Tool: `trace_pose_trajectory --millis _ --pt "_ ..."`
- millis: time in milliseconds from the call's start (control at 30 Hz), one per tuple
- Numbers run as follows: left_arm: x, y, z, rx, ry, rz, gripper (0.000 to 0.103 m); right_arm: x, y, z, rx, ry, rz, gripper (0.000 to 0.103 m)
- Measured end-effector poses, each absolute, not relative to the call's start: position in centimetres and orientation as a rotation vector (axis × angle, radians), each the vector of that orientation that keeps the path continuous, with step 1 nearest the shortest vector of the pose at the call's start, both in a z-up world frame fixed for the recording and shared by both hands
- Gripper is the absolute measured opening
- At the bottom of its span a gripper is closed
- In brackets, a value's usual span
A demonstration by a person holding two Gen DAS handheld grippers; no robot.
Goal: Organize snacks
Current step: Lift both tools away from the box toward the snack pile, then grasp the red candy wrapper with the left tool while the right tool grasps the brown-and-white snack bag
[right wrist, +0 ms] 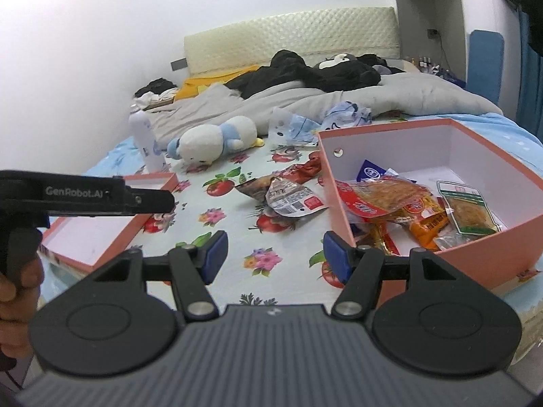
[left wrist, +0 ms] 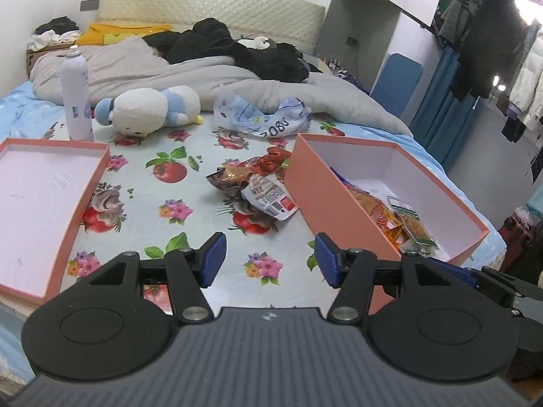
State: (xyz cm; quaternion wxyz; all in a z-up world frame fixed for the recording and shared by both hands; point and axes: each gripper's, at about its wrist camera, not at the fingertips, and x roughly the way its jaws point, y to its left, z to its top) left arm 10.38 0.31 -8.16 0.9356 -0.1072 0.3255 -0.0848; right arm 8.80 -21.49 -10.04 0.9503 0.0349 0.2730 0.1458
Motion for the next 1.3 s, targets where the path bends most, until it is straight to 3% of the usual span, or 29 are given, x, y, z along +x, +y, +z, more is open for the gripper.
trace_pose_trajectory --millis 767,1067,1167,1200,1267,1300 --pt "20.8 5.5 -13.6 -0.283 0.777 -0.101 0.063 15.5 -17.4 -13.7 -0.057 0.565 0.310 0.064" --pt "28.1 7.6 -16.3 -0.378 0.800 -0.123 0.076 20.2 -15.3 -15.3 -0.119 0.561 0.320 0.064" --pt "30.4 8.1 -16.6 -0.409 0.774 -0.127 0.084 21.8 -14.4 -15.9 -0.134 0.570 0.333 0.065" --pt "31.3 8.2 -16.9 -0.423 0.773 -0.132 0.084 22.4 -14.0 -16.3 -0.152 0.573 0.331 0.066" --pt "33.0 8.2 -17.5 -0.444 0.789 -0.144 0.085 23.4 -13.3 -17.1 -0.193 0.569 0.314 0.081" --pt "34.0 8.2 -17.9 -0.452 0.803 -0.153 0.085 24.0 -13.0 -17.6 -0.205 0.572 0.314 0.081"
